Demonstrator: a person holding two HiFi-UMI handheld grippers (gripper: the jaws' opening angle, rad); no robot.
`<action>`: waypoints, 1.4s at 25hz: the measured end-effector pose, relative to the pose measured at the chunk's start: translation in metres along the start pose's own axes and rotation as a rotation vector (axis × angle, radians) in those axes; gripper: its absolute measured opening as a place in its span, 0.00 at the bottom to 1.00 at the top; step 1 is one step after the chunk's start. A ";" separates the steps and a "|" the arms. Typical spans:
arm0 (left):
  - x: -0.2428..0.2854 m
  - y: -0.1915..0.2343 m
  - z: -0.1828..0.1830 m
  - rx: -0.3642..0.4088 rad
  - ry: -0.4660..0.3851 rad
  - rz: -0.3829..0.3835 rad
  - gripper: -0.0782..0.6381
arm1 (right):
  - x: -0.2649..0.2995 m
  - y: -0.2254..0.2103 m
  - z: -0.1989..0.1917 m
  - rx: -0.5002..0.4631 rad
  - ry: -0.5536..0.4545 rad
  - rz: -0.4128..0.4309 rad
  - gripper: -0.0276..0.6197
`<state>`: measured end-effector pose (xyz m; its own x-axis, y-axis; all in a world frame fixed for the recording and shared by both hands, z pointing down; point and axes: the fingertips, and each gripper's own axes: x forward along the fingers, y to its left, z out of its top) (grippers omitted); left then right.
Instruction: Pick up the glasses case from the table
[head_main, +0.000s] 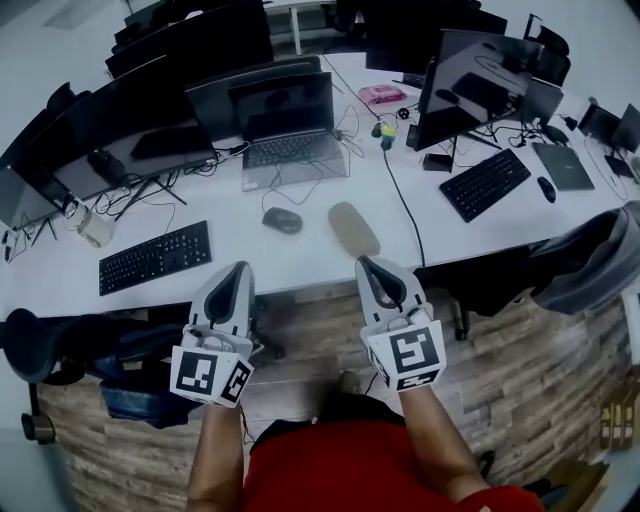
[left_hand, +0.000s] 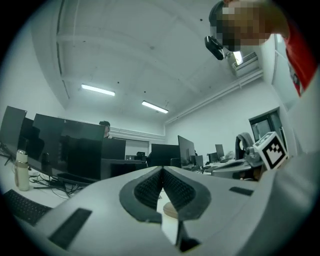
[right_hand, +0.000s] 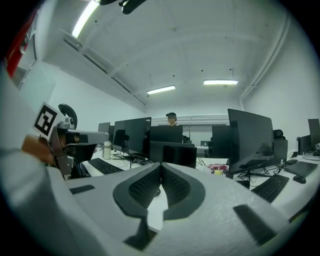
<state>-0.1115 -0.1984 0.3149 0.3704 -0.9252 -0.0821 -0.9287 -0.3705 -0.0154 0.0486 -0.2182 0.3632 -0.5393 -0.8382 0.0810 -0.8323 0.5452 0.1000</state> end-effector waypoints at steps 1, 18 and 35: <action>0.010 0.002 -0.003 -0.002 0.007 0.007 0.12 | 0.008 -0.006 -0.004 -0.002 0.015 0.008 0.06; 0.104 0.041 -0.058 -0.056 0.065 -0.085 0.12 | 0.130 -0.065 -0.115 -0.011 0.342 -0.022 0.56; 0.129 0.053 -0.092 -0.069 0.134 -0.119 0.12 | 0.183 -0.066 -0.224 0.045 0.595 0.071 0.70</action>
<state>-0.1109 -0.3452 0.3955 0.4811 -0.8753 0.0492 -0.8764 -0.4787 0.0521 0.0336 -0.4052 0.5935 -0.4408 -0.6411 0.6283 -0.8085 0.5876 0.0325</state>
